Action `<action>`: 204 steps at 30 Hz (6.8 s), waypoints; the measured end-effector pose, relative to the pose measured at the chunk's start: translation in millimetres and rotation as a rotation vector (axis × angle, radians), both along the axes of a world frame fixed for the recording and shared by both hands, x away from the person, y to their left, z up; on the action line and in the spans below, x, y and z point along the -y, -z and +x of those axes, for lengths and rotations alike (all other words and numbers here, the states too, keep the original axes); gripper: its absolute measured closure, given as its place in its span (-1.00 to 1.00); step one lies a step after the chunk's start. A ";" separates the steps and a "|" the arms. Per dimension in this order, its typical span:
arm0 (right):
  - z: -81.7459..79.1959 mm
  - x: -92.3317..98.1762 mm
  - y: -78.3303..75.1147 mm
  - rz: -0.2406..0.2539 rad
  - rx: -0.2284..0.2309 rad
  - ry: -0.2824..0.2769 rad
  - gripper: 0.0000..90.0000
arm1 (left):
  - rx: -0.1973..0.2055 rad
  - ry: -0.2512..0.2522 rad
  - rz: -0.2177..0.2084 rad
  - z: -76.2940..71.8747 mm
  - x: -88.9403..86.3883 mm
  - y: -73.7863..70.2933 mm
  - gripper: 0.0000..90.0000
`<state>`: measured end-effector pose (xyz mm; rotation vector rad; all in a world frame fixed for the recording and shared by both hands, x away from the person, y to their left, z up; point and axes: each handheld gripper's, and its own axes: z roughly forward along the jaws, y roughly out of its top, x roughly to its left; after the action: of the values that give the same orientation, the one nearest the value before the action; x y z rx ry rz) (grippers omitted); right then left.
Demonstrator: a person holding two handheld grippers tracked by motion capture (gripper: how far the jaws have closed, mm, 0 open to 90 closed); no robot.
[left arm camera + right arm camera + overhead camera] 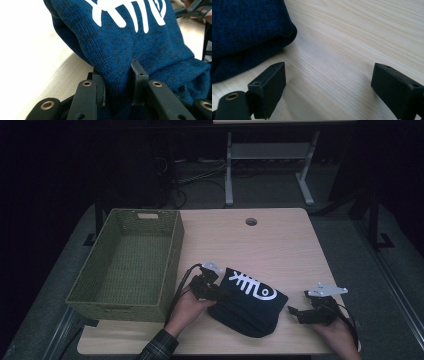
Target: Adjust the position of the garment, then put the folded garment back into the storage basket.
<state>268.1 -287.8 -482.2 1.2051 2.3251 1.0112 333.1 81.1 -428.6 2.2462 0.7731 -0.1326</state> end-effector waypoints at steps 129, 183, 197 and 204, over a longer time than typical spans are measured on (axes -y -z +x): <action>-0.7 -0.1 -0.3 0.002 -0.006 0.018 -0.73 | 0.162 -0.244 0.019 -5.2 -188.7 -251.4 0.59; -0.2 0.2 -0.1 0.000 -0.002 0.017 -0.73 | 0.028 -0.505 0.097 12.1 -277.8 -167.2 0.59; -0.1 0.2 0.0 -0.001 -0.001 0.018 -0.73 | -0.014 -0.499 0.113 23.8 -269.8 -138.2 0.59; -0.1 0.2 -0.1 -0.001 -0.002 0.018 -0.73 | -0.032 -0.497 0.099 27.9 -268.1 -127.5 0.59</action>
<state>268.0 -288.0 -482.2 1.2250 2.3112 1.0033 361.0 349.2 -301.1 2.0753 1.3520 0.1105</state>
